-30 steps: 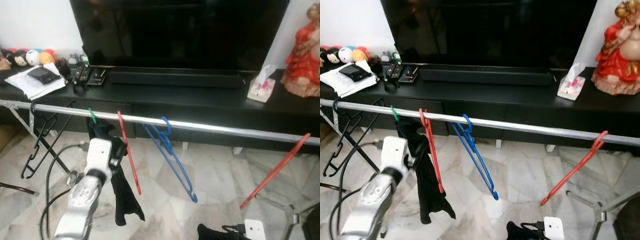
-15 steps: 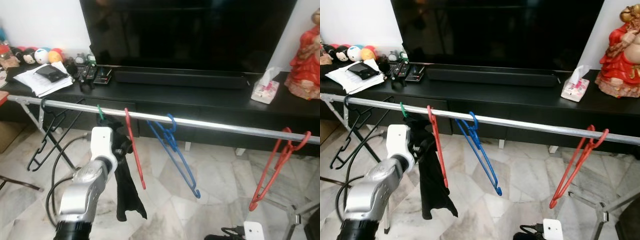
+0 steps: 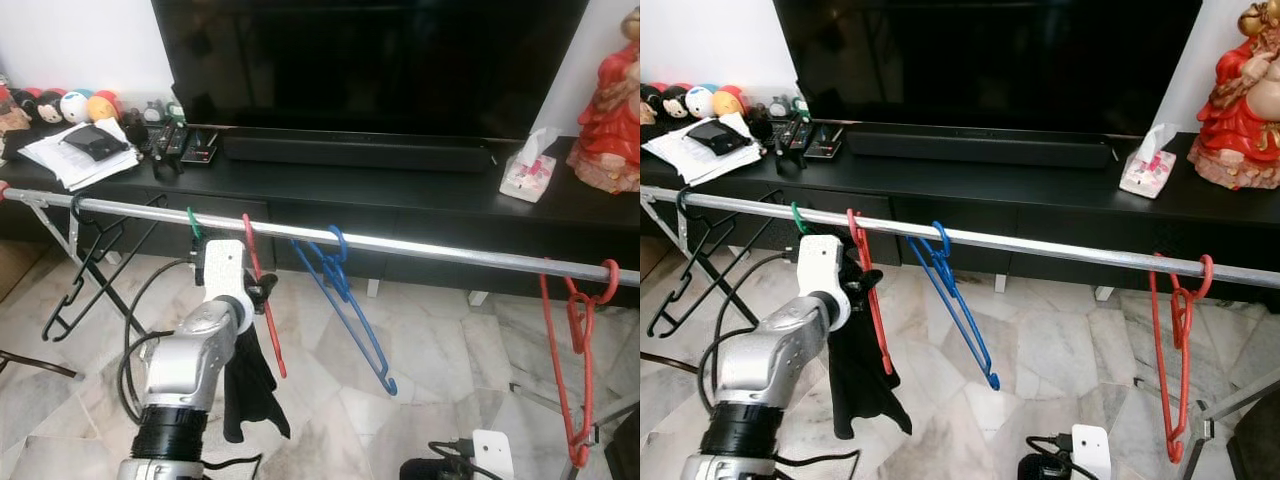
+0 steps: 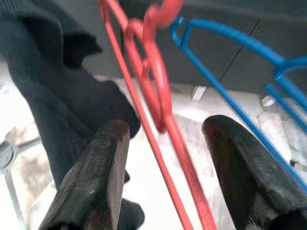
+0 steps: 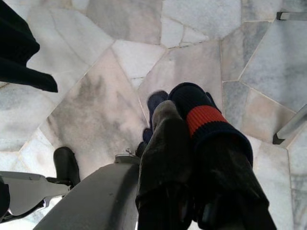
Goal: Hang hanger
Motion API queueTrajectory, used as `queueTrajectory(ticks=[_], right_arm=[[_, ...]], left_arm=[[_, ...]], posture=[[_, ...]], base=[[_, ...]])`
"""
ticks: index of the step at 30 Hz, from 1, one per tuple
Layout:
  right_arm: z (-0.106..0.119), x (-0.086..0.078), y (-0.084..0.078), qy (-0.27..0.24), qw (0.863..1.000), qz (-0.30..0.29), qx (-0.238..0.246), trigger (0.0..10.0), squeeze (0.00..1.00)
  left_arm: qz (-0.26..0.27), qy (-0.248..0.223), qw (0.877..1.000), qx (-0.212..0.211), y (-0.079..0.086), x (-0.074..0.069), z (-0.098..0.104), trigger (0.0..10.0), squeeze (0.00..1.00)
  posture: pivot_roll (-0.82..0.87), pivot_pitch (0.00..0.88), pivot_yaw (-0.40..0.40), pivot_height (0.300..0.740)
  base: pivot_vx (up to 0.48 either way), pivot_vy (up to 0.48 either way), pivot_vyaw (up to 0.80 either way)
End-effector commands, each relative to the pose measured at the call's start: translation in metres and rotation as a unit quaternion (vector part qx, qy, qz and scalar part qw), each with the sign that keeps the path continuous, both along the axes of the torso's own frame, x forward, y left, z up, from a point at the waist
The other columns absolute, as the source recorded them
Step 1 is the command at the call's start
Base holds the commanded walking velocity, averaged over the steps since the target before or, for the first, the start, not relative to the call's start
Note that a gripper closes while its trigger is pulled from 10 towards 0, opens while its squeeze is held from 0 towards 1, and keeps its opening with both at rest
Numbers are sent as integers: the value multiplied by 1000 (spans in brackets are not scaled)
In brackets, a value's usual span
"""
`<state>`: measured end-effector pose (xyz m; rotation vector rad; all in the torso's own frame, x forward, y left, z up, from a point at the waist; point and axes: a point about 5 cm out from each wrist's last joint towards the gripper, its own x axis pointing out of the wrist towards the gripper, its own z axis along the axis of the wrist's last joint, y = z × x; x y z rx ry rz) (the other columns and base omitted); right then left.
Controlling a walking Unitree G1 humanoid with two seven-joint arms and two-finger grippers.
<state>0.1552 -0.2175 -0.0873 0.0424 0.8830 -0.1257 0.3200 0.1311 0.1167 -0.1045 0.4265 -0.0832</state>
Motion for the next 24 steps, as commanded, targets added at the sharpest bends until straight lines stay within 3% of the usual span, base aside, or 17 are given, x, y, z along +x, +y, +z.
queueTrajectory(ticks=[1,6,12,15,24], right_arm=[[0,1,1,0,1000,3,-2,10000,0],[1,-2,-6,-2,1000,1,-4,10000,0],[1,-14,-21,4,1000,-7,-8,10000,0],[1,-17,-25,6,1000,-7,-8,10000,0],[1,-11,-18,1,1000,-5,-4,10000,0]], left_arm=[[7,-2,1000,13,0,4,3,10000,0],[20,1,999,25,-2,11,-5,10000,0],[20,-23,997,69,-6,19,-4,10000,0],[21,-33,997,60,-11,23,-6,10000,0],[19,-38,997,66,-17,27,-14,10000,0]], posture=[[-149,12,11,740],[-157,12,10,740],[-157,9,7,740],[-162,8,5,740],[-168,7,7,740]], base=[[0,0,0],[0,0,0],[0,0,0],[0,0,0],[0,0,0]])
